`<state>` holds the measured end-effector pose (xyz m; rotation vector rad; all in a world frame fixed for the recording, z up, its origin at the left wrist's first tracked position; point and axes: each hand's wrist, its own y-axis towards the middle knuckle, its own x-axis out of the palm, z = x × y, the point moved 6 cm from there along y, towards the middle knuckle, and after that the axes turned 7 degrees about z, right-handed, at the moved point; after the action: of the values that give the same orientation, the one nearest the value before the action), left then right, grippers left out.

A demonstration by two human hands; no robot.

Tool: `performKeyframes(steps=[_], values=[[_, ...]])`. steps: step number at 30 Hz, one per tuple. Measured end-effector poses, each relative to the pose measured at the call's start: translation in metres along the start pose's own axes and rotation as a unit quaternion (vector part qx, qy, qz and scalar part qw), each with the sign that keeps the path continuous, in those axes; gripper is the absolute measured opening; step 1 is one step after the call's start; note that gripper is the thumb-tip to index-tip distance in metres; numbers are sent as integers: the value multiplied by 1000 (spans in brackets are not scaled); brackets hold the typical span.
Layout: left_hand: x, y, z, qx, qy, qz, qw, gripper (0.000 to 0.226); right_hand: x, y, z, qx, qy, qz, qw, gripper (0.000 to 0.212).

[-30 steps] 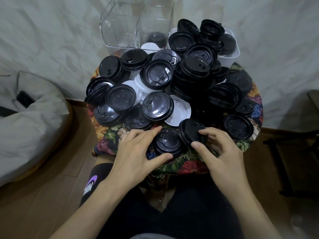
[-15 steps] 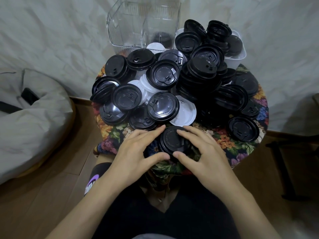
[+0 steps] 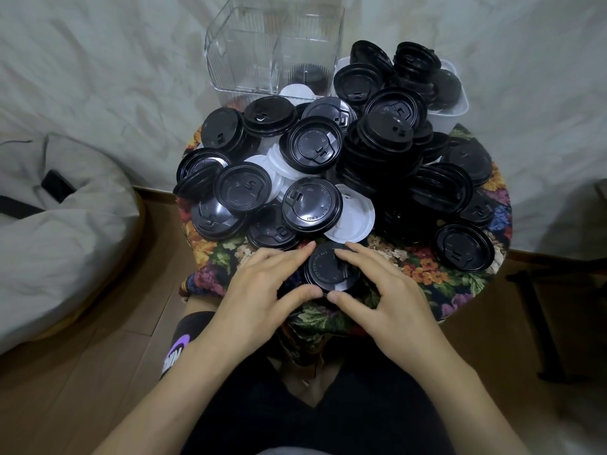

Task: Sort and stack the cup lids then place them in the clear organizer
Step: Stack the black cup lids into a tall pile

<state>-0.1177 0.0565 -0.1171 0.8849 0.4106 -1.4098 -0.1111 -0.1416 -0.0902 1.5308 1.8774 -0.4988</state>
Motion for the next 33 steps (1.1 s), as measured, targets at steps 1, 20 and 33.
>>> performKeyframes(steps=[1,20,33], values=[[1,0,0,1,6,-2,1000,74,0,1,2,2,9,0,1000,59],[14,11,31,14,48,-27,998,90,-29,-1,21,-6,-3,34,999,54],[28,23,33,25,28,-38,999,86,-28,-7,35,8,37,51,998,55]])
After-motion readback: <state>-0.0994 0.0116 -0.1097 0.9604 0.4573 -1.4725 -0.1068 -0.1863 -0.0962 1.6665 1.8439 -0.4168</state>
